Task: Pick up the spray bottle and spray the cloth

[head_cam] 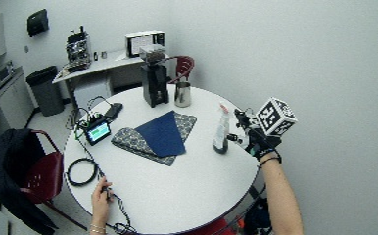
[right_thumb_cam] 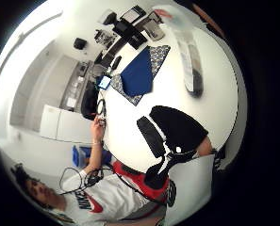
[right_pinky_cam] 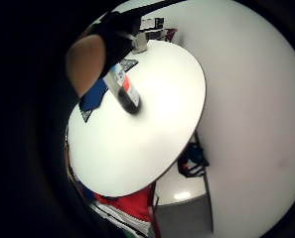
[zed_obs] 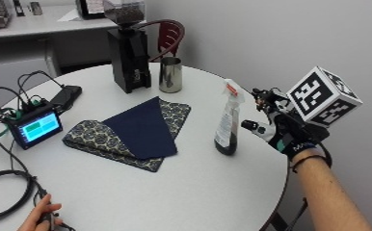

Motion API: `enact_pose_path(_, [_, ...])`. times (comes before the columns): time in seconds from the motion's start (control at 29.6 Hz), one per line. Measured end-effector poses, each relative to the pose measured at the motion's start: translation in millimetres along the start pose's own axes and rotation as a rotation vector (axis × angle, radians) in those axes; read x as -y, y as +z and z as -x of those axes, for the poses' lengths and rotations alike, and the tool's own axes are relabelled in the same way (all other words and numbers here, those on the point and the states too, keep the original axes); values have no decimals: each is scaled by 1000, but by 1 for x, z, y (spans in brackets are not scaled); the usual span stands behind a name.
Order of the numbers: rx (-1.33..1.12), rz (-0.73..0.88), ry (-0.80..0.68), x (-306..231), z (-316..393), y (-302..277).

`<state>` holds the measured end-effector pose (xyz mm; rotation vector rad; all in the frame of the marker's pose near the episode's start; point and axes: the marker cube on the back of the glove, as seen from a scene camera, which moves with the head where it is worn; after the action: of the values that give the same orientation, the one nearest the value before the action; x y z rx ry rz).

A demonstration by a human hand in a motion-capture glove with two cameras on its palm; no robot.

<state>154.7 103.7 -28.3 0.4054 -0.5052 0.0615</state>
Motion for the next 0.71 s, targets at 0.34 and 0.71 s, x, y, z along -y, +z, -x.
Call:
enact_pose_path(0.34, [224, -39, 44, 26, -29, 29])
enact_pose_path(0.71, [516, -80, 77, 24, -45, 56])
